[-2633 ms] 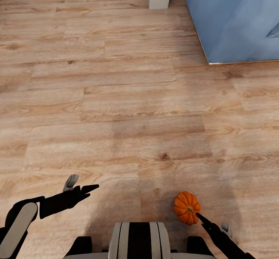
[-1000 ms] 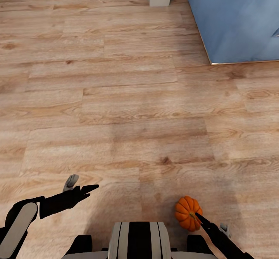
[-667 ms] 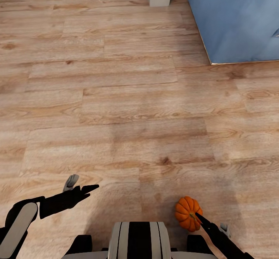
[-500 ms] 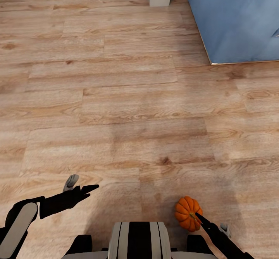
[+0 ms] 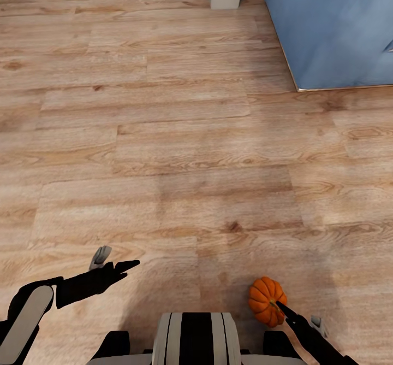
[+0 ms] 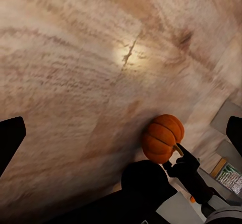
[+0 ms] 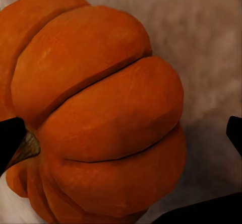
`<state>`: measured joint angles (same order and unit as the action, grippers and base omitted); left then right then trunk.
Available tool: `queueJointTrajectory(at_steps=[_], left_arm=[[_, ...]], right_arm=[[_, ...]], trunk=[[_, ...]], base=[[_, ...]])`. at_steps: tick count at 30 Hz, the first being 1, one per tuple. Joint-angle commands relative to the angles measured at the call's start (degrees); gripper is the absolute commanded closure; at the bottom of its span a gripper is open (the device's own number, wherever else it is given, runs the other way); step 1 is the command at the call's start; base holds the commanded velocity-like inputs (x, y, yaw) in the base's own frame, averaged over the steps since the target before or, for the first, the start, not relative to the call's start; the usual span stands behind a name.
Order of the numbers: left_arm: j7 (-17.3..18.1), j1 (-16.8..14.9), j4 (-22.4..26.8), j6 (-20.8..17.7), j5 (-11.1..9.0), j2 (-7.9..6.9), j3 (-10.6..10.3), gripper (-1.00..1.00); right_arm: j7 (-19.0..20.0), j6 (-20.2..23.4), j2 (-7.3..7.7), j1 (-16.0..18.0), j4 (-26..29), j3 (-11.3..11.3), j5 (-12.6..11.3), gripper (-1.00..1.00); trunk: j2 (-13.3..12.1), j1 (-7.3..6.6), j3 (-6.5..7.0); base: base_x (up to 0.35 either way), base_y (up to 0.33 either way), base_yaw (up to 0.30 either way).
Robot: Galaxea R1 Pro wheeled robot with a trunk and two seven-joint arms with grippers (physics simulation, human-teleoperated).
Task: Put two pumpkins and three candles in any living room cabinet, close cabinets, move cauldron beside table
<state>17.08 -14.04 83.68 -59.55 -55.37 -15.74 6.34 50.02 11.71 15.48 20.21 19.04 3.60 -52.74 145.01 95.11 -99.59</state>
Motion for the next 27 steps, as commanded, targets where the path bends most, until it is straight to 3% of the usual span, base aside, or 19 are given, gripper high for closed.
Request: queueJointTrajectory(at_steps=[1, 17, 18, 27], left_arm=[[0.6, 0.0, 0.0, -0.2, 0.5, 0.01, 0.1, -1.0], [0.6, 0.0, 0.0, -0.2, 0.5, 0.01, 0.1, -1.0], [0.6, 0.0, 0.0, -0.2, 0.5, 0.01, 0.1, -1.0], [0.6, 0.0, 0.0, -0.2, 0.5, 0.01, 0.1, -1.0]], right_arm=[[0.1, 0.5, -0.01, 0.0, -0.1, 0.1, -0.2, -1.0], [0.1, 0.6, -0.1, 0.0, 0.0, 0.1, -0.2, -1.0], [0.1, 0.6, -0.1, 0.0, 0.0, 0.1, -0.2, 1.0], [0.0, 0.7, -0.1, 0.0, 0.0, 0.1, -0.2, 1.0]], trunk=[[0.0, -0.01, -0.03], [0.0, -0.01, -0.03], [0.0, -0.01, -0.03], [0.0, -0.01, -0.03]], base=[[0.0, 0.014, 0.0], [0.008, 0.022, 0.0], [0.001, 0.003, 0.0], [0.0, 0.0, 0.0]])
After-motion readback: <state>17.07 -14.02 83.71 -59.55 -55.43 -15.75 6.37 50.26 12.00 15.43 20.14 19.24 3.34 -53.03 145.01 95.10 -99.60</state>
